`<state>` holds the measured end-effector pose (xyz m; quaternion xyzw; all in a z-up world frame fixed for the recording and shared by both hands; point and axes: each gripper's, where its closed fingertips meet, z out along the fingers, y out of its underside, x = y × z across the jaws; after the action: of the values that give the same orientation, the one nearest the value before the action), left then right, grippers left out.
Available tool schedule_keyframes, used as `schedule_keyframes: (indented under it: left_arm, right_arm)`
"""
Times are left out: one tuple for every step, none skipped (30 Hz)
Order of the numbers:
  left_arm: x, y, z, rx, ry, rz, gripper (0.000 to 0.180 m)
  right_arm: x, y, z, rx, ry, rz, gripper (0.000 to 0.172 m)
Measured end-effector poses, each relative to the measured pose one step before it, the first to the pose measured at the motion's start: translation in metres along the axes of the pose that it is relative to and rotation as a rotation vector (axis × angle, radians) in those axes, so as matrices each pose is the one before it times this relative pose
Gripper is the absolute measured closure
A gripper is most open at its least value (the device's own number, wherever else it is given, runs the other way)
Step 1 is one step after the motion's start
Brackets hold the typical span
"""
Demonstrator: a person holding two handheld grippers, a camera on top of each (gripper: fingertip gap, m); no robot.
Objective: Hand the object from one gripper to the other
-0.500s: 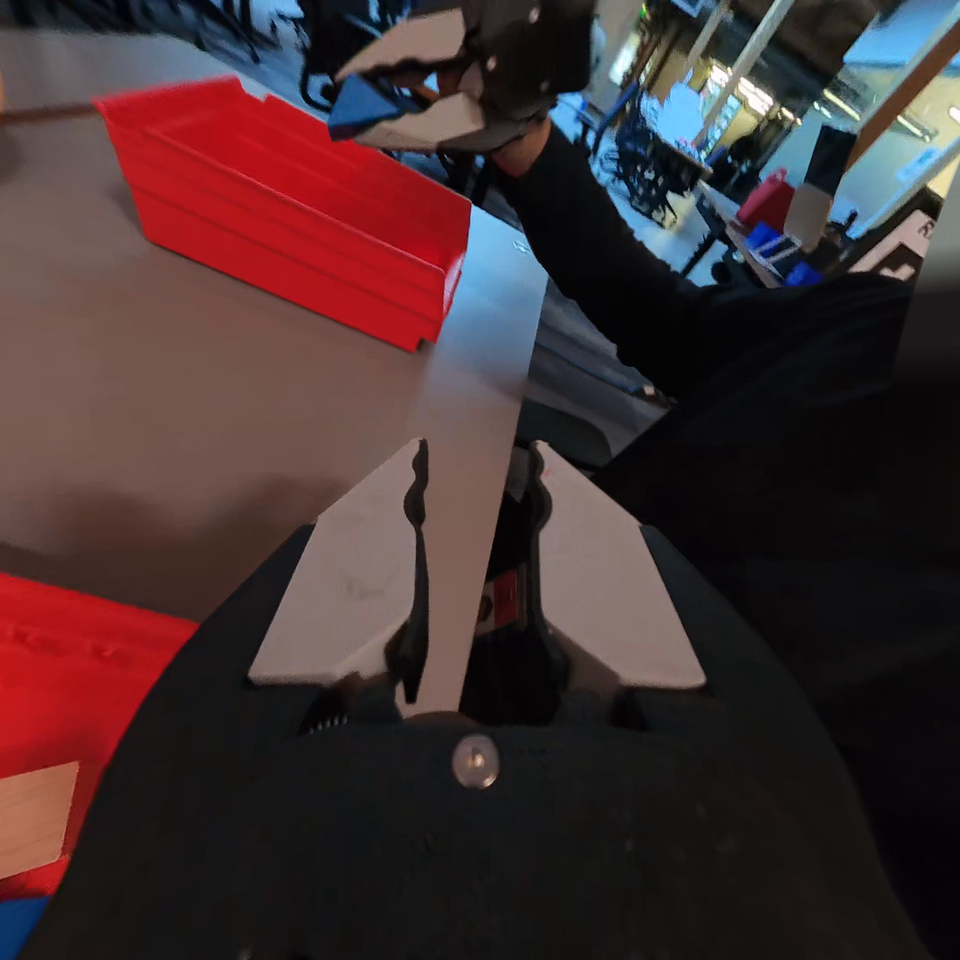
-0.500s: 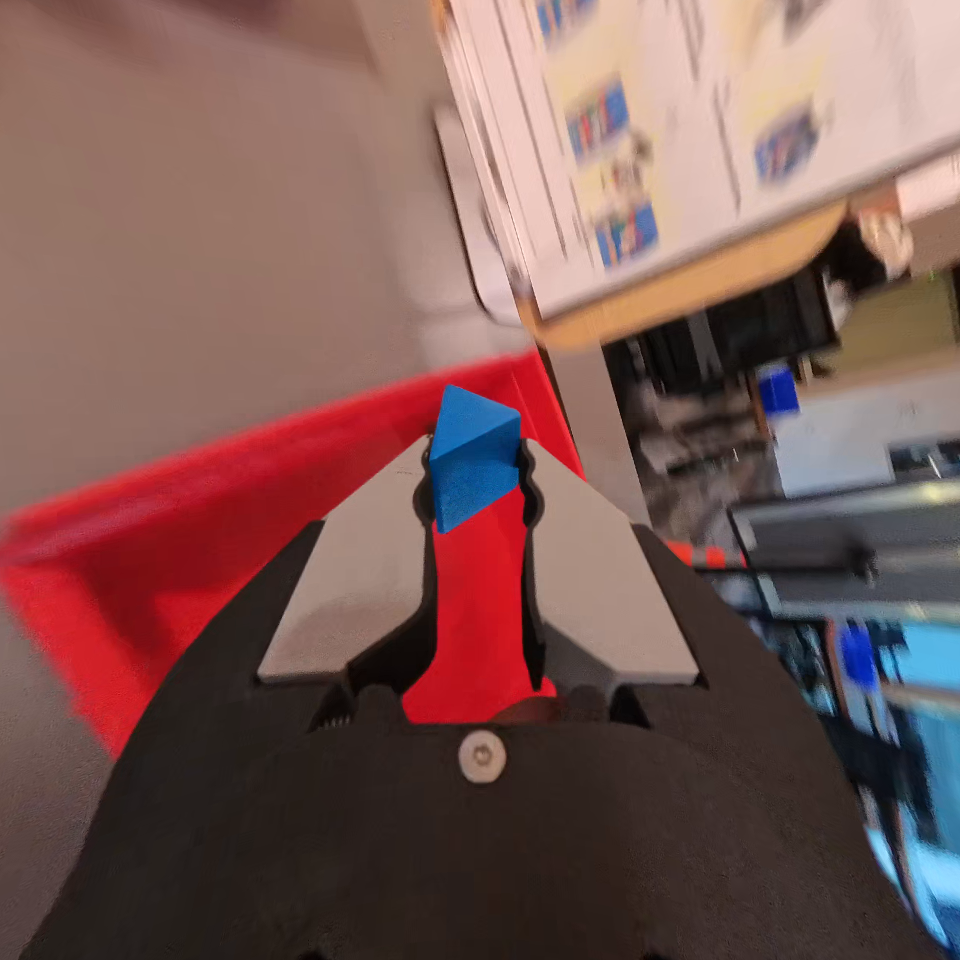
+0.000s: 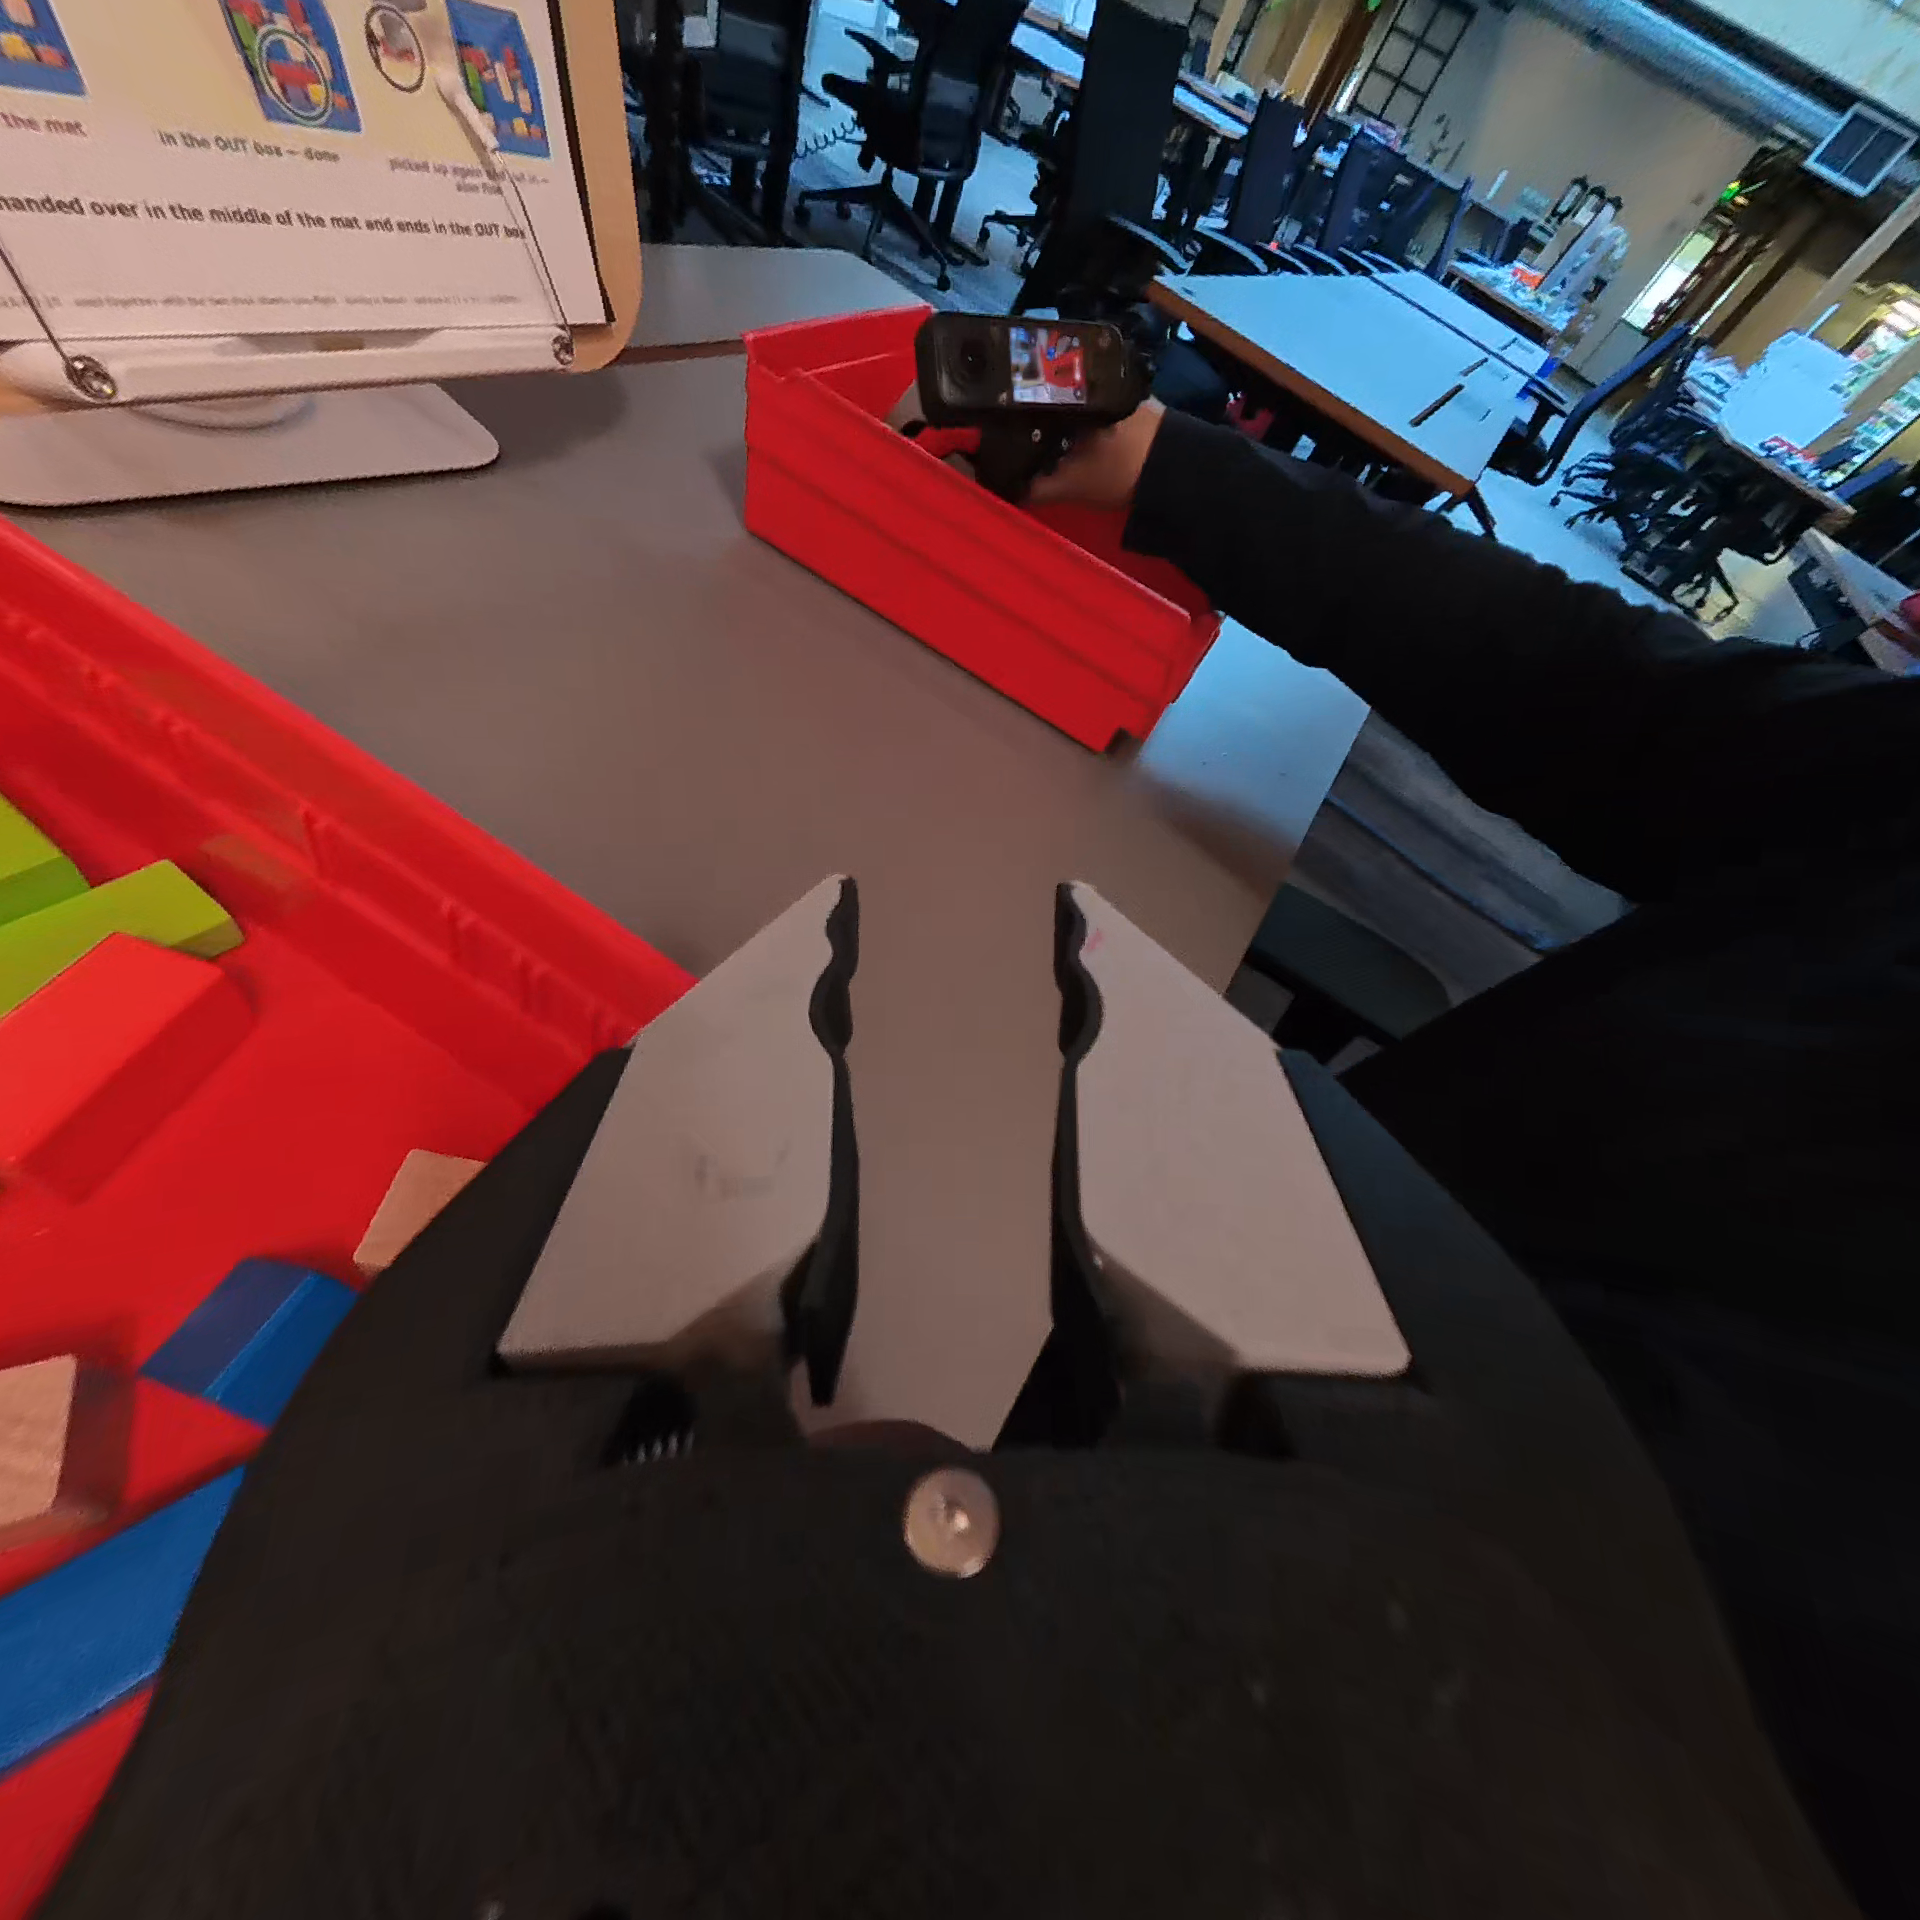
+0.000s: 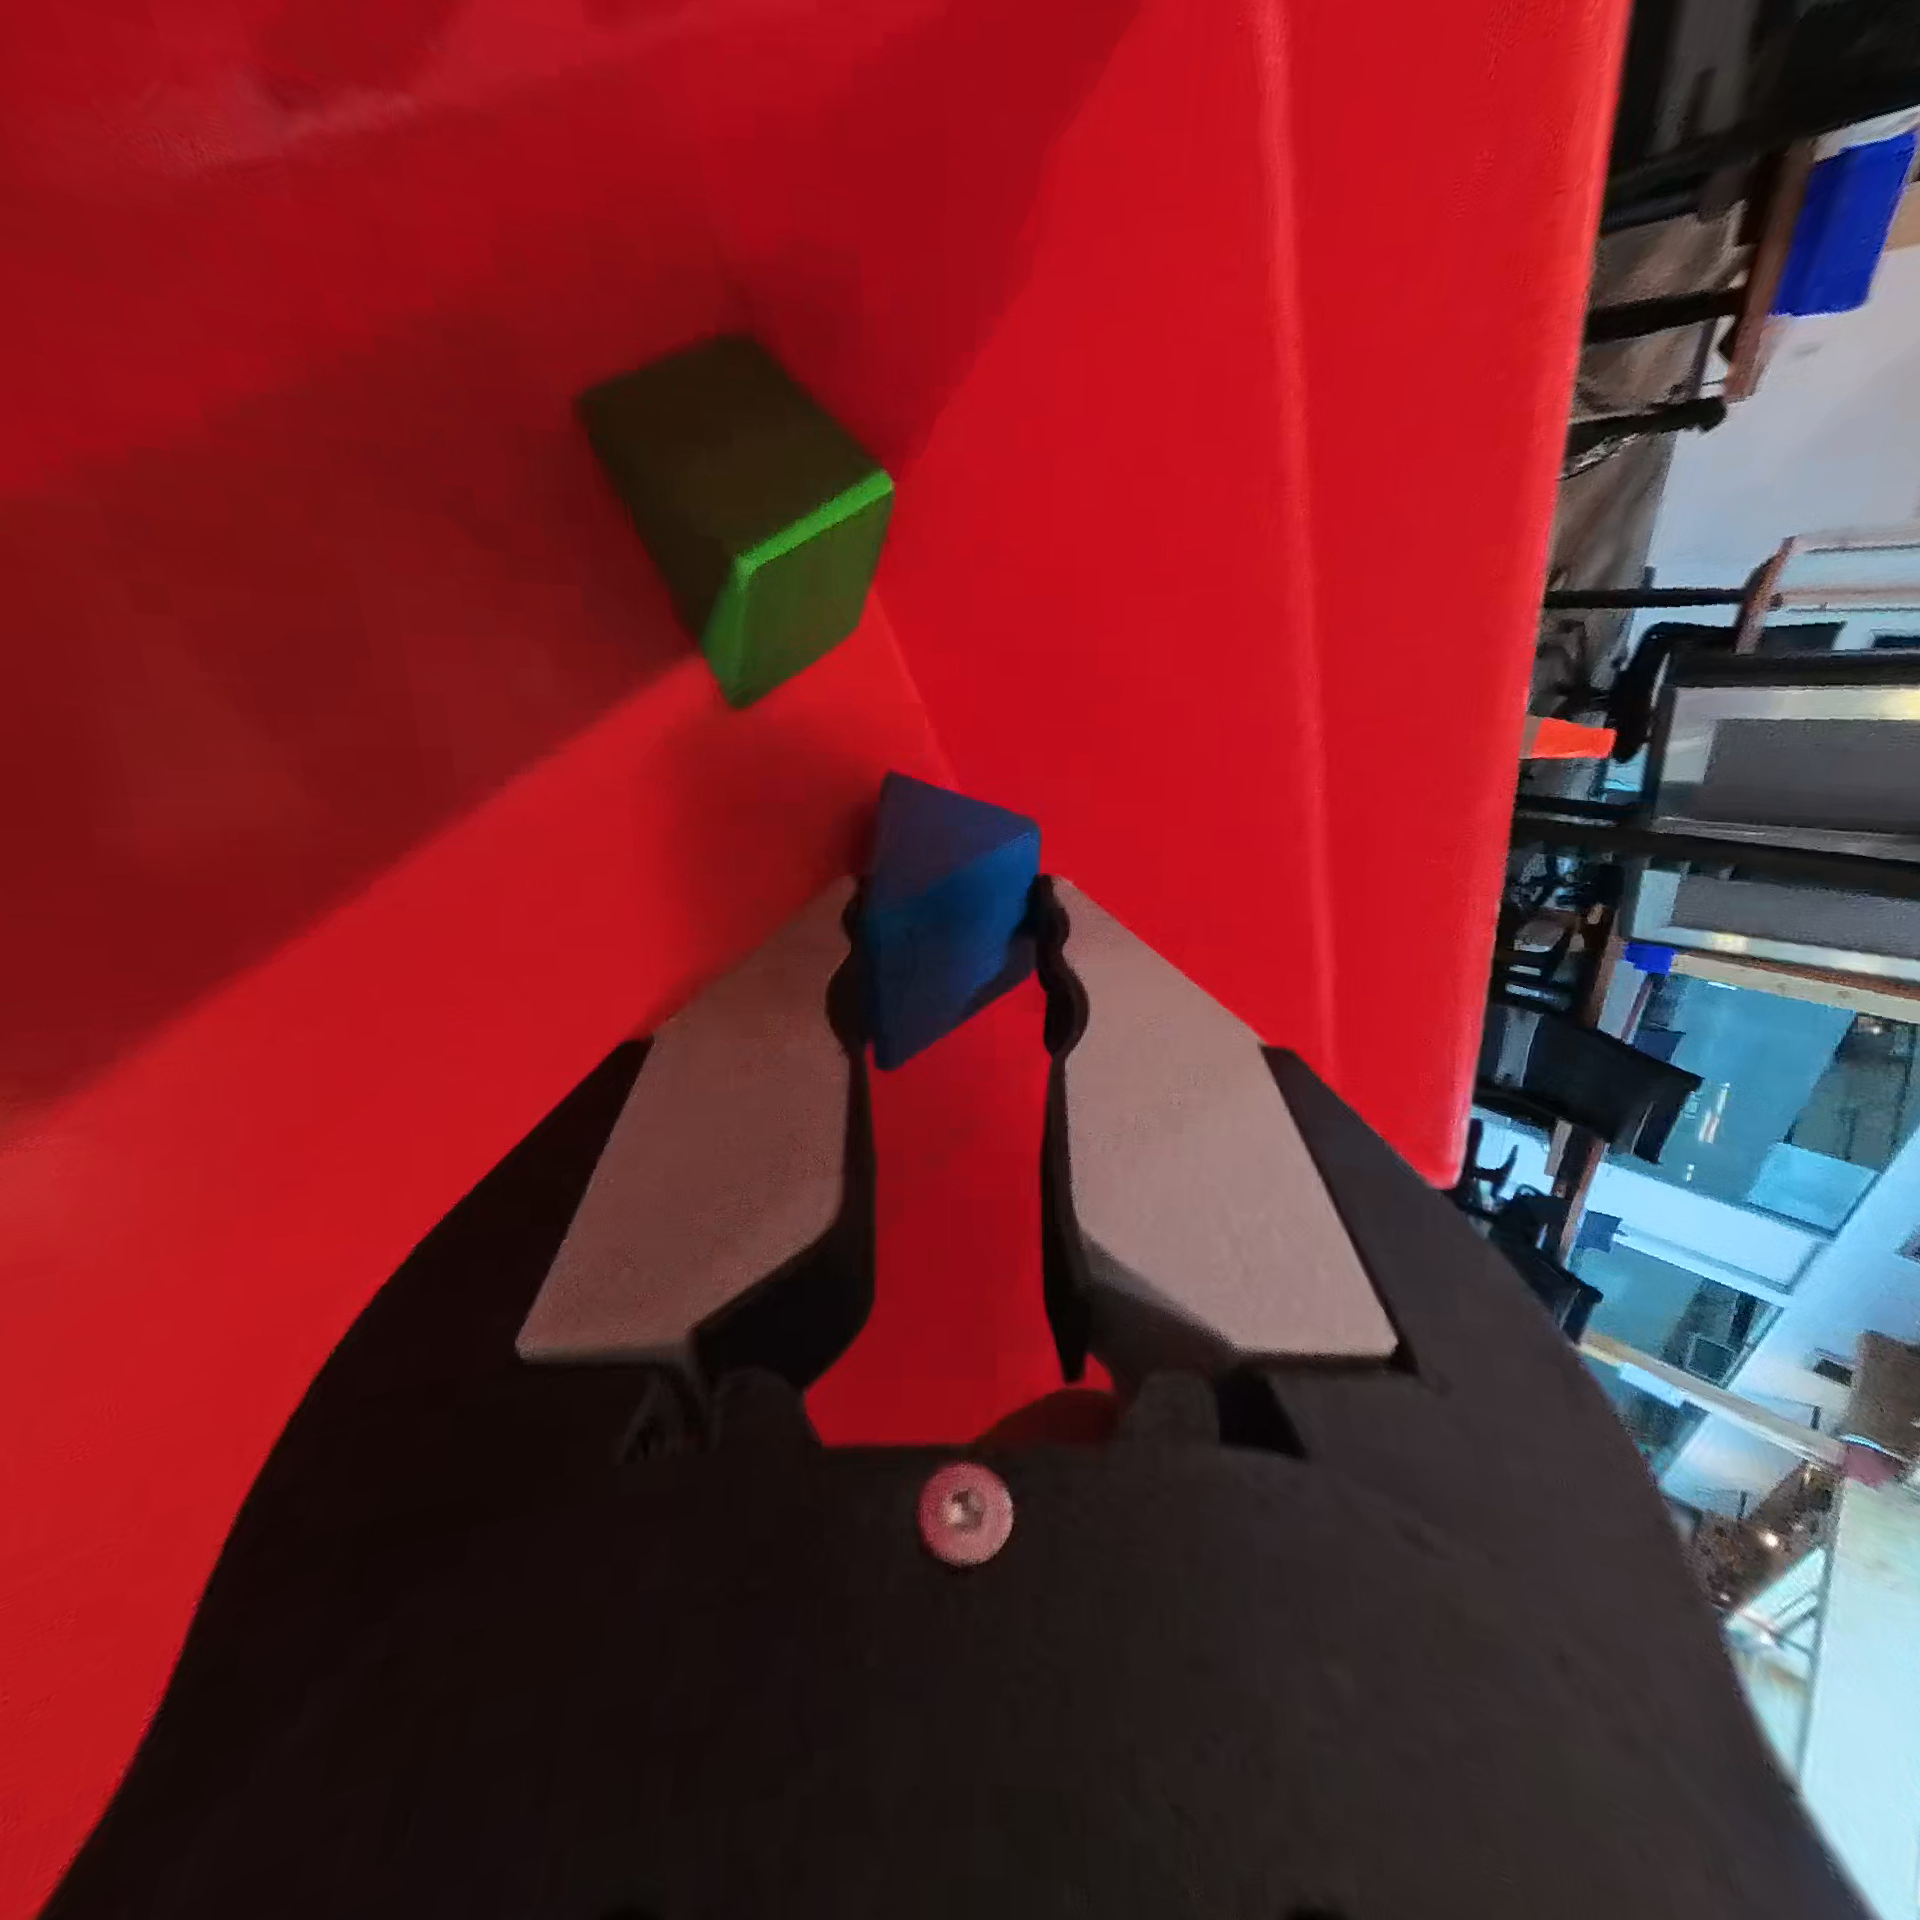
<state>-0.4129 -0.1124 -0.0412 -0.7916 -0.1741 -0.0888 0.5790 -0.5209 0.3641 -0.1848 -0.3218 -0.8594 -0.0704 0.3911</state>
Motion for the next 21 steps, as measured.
schedule_keyframes:
  left_arm:
    - [0.00095,0.00062,-0.00135,-0.0006,0.0047,0.0022,0.147]
    - [0.00057,-0.00017,-0.00146,0.002,0.0024,0.0009,0.147]
    - [-0.00044,-0.00074,-0.00138,0.0037,-0.0028,0.0005,0.147]
    - [-0.00108,-0.00061,-0.00128,0.0016,-0.0074,0.0016,0.147]
    - [-0.00182,-0.00016,-0.00113,-0.0012,-0.0111,0.0031,0.146]
    - [-0.00258,0.00042,-0.001,-0.0043,-0.0139,0.0017,0.145]
    - [-0.00352,0.00061,-0.00115,-0.0033,-0.0181,-0.0018,0.143]
    - [-0.0043,0.00051,-0.00153,0.0004,-0.0194,-0.0047,0.141]
    - [-0.00438,0.00055,-0.00184,0.0022,-0.0186,-0.0066,0.141]
    - [-0.00516,0.00061,-0.00242,0.0027,-0.02,-0.0073,0.14]
    - [-0.00683,0.00075,-0.00289,0.0028,-0.0272,-0.009,0.14]
    - [-0.01009,0.00092,-0.00352,0.0031,-0.0443,-0.0124,0.14]
    - [-0.01315,0.00161,-0.00394,0.0005,-0.0616,-0.0141,0.14]
    - [-0.01514,0.00292,-0.00413,-0.0048,-0.0718,-0.0124,0.139]
    - [-0.01566,0.00346,-0.00386,-0.0073,-0.0733,-0.0099,0.139]
    - [-0.01506,0.00323,-0.00344,-0.0073,-0.0694,-0.0078,0.138]
    - [-0.01455,0.00272,-0.00296,-0.006,-0.0644,-0.0081,0.138]
    - [-0.01289,0.0019,-0.00228,-0.0031,-0.0552,-0.0105,0.137]
    - [-0.01035,0.00084,-0.00162,0.0011,-0.041,-0.011,0.136]
    - [-0.00873,0.00018,-0.00097,0.004,-0.0336,-0.0099,0.136]
    - [-0.00794,0.00015,-0.00018,0.0043,-0.0304,-0.0107,0.136]
  right_arm:
    - [0.00006,-0.00091,0.00066,0.0056,-0.0079,0.0087,0.143]
    - [-0.00408,-0.0019,-0.00095,0.0103,-0.0394,0.0154,0.14]
    - [-0.00916,-0.00256,-0.00191,0.0133,-0.0705,0.0163,0.133]
    - [-0.00452,-0.0017,-0.00238,0.0106,-0.0382,0.0109,0.132]
    - [-0.00365,-0.00028,-0.0031,0.0052,-0.0321,-0.0016,0.128]
    - [-0.00314,-0.00011,-0.00387,0.0078,-0.0293,0.0044,0.118]
    - [-0.00261,-0.00107,-0.00488,0.0151,-0.0266,0.0172,0.112]
    - [-0.00223,-0.0022,-0.00604,0.026,-0.021,0.0216,0.111]
    - [-0.00261,-0.0027,-0.00693,0.0304,-0.0197,0.0185,0.11]
    - [-0.00106,-0.0026,-0.00752,0.0303,-0.0065,0.0162,0.11]
    - [0.0008,-0.00242,-0.00857,0.0268,0.0081,0.0139,0.109]
    - [0.0019,-0.00332,-0.01033,0.0278,0.0196,0.0163,0.11]
    - [0.00173,-0.00642,-0.01311,0.0388,0.0242,0.0256,0.111]
    - [-0.00021,-0.01073,-0.01597,0.054,0.0198,0.0381,0.113]
    - [-0.00514,-0.01597,-0.01849,0.0743,0.0005,0.0461,0.114]
    - [-0.01183,-0.02132,-0.0198,0.0953,-0.0256,0.051,0.115]
    - [-0.01838,-0.02358,-0.01875,0.101,-0.0494,0.0521,0.118]
    - [-0.02349,-0.02233,-0.01534,0.0896,-0.0647,0.0475,0.118]
    - [-0.02648,-0.01847,-0.01087,0.0677,-0.0707,0.035,0.114]
    - [-0.02622,-0.01394,-0.00645,0.0476,-0.0635,0.0221,0.111]
    - [-0.023,-0.01046,-0.00292,0.0375,-0.046,0.0115,0.111]
